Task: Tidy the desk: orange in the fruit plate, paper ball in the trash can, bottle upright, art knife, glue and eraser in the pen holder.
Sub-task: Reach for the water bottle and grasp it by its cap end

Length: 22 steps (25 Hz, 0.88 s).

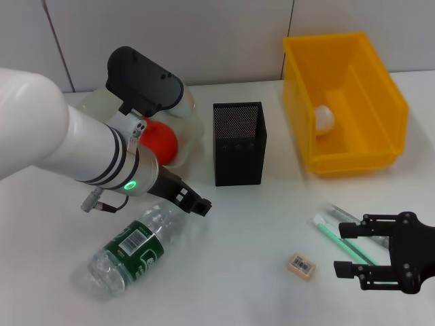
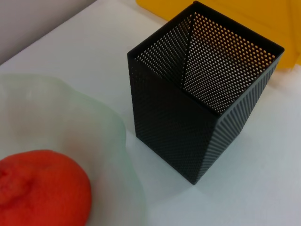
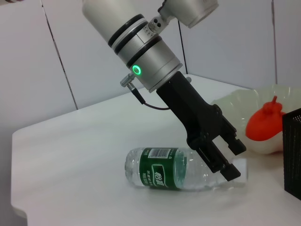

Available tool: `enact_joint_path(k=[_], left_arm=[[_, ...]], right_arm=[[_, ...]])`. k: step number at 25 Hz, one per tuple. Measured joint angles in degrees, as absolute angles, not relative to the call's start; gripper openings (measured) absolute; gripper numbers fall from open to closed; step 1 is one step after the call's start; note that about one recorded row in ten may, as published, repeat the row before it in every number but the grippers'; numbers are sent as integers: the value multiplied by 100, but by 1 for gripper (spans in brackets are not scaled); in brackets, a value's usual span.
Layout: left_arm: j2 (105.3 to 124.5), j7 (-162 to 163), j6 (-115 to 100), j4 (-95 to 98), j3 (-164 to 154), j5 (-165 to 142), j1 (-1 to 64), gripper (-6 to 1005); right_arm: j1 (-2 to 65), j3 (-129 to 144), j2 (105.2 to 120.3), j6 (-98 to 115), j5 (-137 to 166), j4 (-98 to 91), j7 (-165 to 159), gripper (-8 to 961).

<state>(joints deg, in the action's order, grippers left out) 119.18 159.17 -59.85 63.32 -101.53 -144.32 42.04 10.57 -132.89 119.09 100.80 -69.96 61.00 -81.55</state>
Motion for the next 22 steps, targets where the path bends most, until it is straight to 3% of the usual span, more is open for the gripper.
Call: enact_joint_path(k=[9, 14, 22], left_arm=[[11918, 15918, -5940, 6205, -10252, -14404, 4290, 740], [11918, 15918, -5932, 6205, -10272, -14391, 4291, 603], [11918, 15903, -5963, 6205, -10298, -14387, 4310, 597]], right_arm=[[1060, -13287, 11909, 10057, -6987, 6091, -8148, 672], [1070, -13276, 11909, 10054, -6983, 6066, -8117, 672], [1110, -13254, 11909, 10054, -6956, 6015, -8113, 672]])
